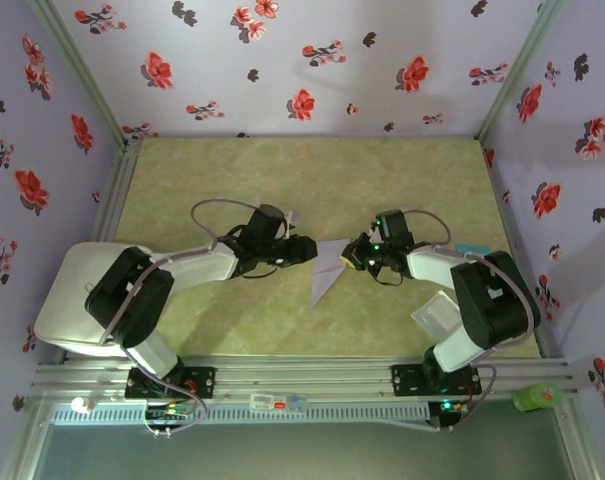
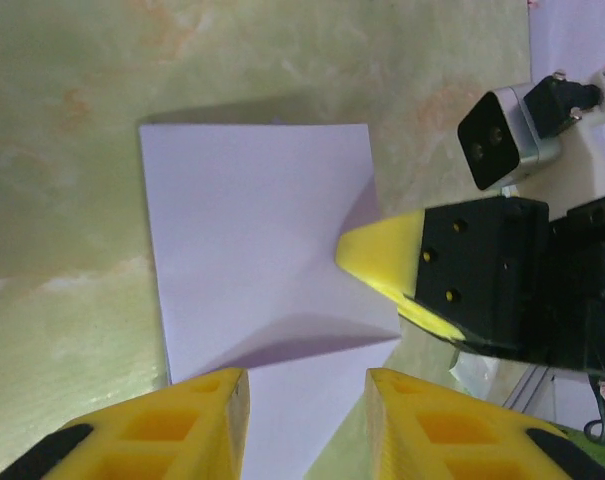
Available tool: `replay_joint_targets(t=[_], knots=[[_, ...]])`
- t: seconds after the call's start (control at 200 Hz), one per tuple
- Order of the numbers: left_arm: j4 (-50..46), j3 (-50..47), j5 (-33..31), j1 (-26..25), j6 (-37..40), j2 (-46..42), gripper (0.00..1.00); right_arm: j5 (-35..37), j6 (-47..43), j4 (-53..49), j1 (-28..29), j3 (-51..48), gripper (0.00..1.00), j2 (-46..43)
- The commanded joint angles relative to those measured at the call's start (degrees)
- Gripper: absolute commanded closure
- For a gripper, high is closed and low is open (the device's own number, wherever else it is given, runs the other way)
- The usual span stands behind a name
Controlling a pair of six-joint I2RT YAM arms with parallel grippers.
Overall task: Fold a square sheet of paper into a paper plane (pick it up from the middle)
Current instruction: Fold the wing for the fifth time at the center of the table.
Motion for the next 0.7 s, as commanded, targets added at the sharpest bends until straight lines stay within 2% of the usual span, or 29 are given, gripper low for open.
replay_joint_targets(t=[0.0,0.155,0.3,0.51,0.69], knots=[[-1.8,-1.4,-5.7,-2.6,6.0,-2.6,0.64,5.3,9.9,6.5,0.4,-3.2,1.0,-1.7],[-10.9,1.2,-18.8,-10.6,15.8,-3.8,0.63,6.3,10.9,6.2,1.1,-3.3,1.0,-3.1],[-13.4,3.1,-29.5,-17.6,23.7,-1.8,0.6,5.7,10.2,4.8,1.3,-2.4,1.0,-3.1],[-16.1,6.9,-37.2,-21.3,28.2,2.8,0.59,5.4,10.4,5.4,1.5,-2.4,1.0,-3.0],[-21.2,12.2,-40.1,-22.8,31.5,7.4,0.59,5.0,10.6,5.7,1.5,-2.5,1.0,-2.6]])
